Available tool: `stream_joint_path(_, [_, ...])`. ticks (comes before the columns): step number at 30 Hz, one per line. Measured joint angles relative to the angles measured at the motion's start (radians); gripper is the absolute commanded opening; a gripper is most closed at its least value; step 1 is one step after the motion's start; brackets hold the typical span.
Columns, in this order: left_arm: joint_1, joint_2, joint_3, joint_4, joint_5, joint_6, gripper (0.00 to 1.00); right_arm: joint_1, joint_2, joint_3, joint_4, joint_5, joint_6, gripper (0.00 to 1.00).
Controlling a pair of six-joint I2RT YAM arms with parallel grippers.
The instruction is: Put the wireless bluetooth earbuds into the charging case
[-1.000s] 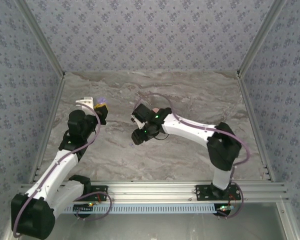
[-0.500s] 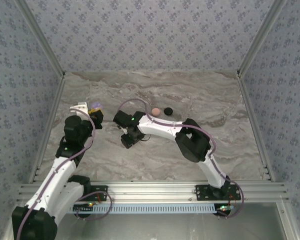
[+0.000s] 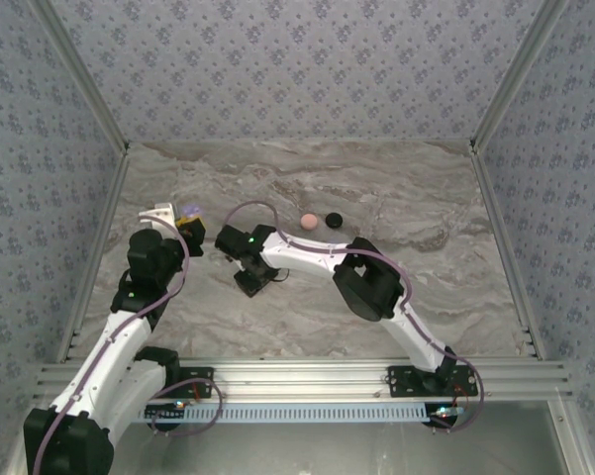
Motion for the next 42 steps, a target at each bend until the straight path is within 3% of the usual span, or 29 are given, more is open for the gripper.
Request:
stream_joint_path(13, [0.000,0.000,0.000,0.000,0.000,-0.003,0.00,-0.002,0.014,0.014,-0.022,0.017,-0.003,0.27])
stream_joint_path(26, [0.000,-0.001,0.000,0.001,0.013,-0.008,0.00,-0.011,-0.039,-0.042,-0.020,0.026,-0.007,0.23])
stream_joint_path(34, [0.000,0.010,0.000,0.034,0.078,-0.016,0.00,-0.076,-0.275,-0.151,0.019,0.023,-0.019,0.23])
stream_joint_path(42, [-0.029,0.088,0.002,0.145,0.251,-0.013,0.00,-0.190,-0.603,-0.258,0.123,-0.027,-0.053,0.22])
